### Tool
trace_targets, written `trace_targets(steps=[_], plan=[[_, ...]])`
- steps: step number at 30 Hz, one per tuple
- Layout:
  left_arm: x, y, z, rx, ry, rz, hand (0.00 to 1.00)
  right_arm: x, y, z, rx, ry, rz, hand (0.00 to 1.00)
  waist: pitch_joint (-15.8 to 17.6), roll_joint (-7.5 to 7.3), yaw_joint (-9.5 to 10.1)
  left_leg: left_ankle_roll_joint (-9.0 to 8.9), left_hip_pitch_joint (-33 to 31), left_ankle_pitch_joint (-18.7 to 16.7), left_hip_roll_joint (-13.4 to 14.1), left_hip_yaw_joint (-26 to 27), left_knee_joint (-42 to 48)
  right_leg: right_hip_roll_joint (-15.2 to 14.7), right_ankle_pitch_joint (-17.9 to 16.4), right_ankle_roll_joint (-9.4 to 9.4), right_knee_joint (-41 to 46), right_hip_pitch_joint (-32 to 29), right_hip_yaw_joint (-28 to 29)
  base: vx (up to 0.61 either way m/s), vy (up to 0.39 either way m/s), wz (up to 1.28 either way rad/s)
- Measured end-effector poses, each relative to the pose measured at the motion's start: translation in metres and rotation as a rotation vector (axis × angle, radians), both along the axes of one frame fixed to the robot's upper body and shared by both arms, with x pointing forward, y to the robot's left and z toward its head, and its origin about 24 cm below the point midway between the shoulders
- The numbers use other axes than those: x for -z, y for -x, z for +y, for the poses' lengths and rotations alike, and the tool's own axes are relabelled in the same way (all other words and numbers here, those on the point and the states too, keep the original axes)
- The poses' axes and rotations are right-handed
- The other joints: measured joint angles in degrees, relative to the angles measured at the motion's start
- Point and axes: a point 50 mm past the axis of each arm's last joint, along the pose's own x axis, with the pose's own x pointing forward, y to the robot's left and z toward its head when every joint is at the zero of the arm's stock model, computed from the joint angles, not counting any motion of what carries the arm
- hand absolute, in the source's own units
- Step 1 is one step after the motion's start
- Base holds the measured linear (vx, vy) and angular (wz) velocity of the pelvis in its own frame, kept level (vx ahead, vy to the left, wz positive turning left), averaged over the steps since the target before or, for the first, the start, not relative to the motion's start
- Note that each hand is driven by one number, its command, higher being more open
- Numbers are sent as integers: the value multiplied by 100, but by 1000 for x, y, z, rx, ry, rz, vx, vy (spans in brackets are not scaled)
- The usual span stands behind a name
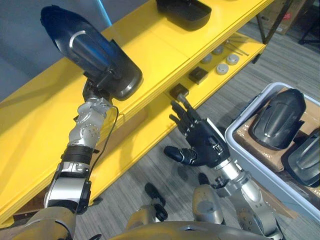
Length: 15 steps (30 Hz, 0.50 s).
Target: Walk over and take three plastic housings, then place them on the shelf
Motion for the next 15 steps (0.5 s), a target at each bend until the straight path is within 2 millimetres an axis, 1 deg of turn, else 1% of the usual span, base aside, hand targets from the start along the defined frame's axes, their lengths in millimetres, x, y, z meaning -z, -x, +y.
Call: trace_targets(steps=[1, 2, 5, 6, 7, 8, 9, 10, 12, 14, 15], plan=[[-4, -1, -3, 8, 4, -17, 0, -5, -2, 2, -11, -5, -26, 100, 33, -19, 74, -3, -31, 6, 0, 32, 0, -9, 0, 0, 36, -58, 6, 0, 0, 0], [-7, -2, -5, 14, 6, -28, 0, -8, -3, 3, -16, -7, -38, 100, 79, -28, 94, -2, -41, 8, 0, 32, 0, -13, -1, 1, 45, -60, -4, -3, -6, 11], [-32, -11, -19, 44, 12, -103, 0, -20, -6, 12, -66, -17, -96, 100, 306, -128, 110, 22, -224, 46, 40, 146, 5, -57, -3, 10, 101, -179, -174, -17, -13, 36], [-48, -15, -24, 46, 2, -147, 0, -26, -6, 17, -89, -23, -117, 100, 372, -187, 137, 23, -354, 116, 73, 196, 17, -56, -2, 11, 145, -293, -214, -33, -25, 28], [-64, -19, -32, 51, -14, -180, 0, -32, -7, 22, -110, -31, -137, 100, 472, -278, 208, 21, -426, 177, 80, 221, 19, -58, -3, 10, 222, -393, -223, -33, -25, 19], [-71, -21, -35, 48, -25, -194, 0, -35, -8, 24, -118, -35, -148, 100, 523, -315, 260, 35, -456, 224, 80, 224, 19, -58, -4, 10, 248, -436, -223, -48, -21, 12], [-83, -23, -41, 49, -48, -223, 0, -41, -10, 28, -135, -49, -167, 100, 557, -367, 283, 51, -588, 250, 69, 192, 19, -69, -8, 13, 292, -559, -234, -38, -13, 13], [-90, -23, -44, 51, -55, -239, 0, -43, -11, 30, -144, -60, -172, 100, 595, -387, 289, 56, -631, 261, 63, 154, 19, -75, -6, 16, 295, -592, -249, -42, -7, 21], [-111, -25, -56, 61, -74, -285, 0, -51, -16, 35, -154, -69, -191, 100, 664, -444, 389, 56, -815, 313, 42, 92, 19, -98, -18, 19, 404, -798, -293, -25, -4, 16], [-121, -25, -61, 65, -79, -310, 0, -57, -20, 37, -149, -67, -210, 100, 743, -456, 425, 76, -927, 347, 14, 23, 18, -136, -88, 14, 546, -931, -319, -33, -16, 20], [-129, -24, -65, 72, -83, -335, 0, -61, -22, 37, -141, -69, -222, 100, 772, -466, 450, 58, -1008, 362, -21, -6, 18, -179, -156, 26, 671, -1065, -326, -32, -20, 23]])
